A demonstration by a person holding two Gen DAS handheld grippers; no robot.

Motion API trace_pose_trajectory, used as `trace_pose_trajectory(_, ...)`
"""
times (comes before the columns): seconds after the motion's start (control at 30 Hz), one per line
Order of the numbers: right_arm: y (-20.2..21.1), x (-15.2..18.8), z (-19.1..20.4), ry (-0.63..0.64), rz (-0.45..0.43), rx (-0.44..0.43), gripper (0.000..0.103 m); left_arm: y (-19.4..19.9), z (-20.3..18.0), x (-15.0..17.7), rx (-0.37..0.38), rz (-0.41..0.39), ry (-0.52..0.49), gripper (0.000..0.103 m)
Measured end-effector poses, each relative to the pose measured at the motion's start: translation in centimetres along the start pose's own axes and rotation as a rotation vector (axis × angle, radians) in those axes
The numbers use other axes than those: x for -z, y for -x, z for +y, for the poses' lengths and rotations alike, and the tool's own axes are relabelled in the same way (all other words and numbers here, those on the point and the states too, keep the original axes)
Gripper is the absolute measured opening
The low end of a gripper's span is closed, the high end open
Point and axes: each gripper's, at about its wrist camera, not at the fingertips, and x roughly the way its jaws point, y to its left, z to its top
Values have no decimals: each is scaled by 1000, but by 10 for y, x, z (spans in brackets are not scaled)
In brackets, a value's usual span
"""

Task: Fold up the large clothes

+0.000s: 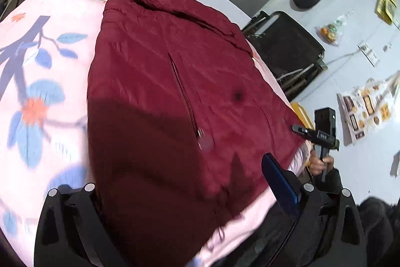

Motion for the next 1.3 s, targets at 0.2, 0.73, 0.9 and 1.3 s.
trace_pose_trajectory(0.2, -2, 1, -2, -2, -23, -13, 56, -6, 1, -3, -8, -12, -9, 88)
trace_pose_trajectory(0.73, 7, 10, 9, 62, -26, 6, 15, -7, -6, -10, -27, -6, 0, 51)
trace_pose_trajectory(0.9, 2, 13, -4, 9, -6, -20, 22, -14, 8, -9, -22, 5, 49, 55)
trace_pose_trajectory(1.3, 34, -5, 27, 75, -132, -64, 14, 3, -21, -31, -43, -96, -15, 35)
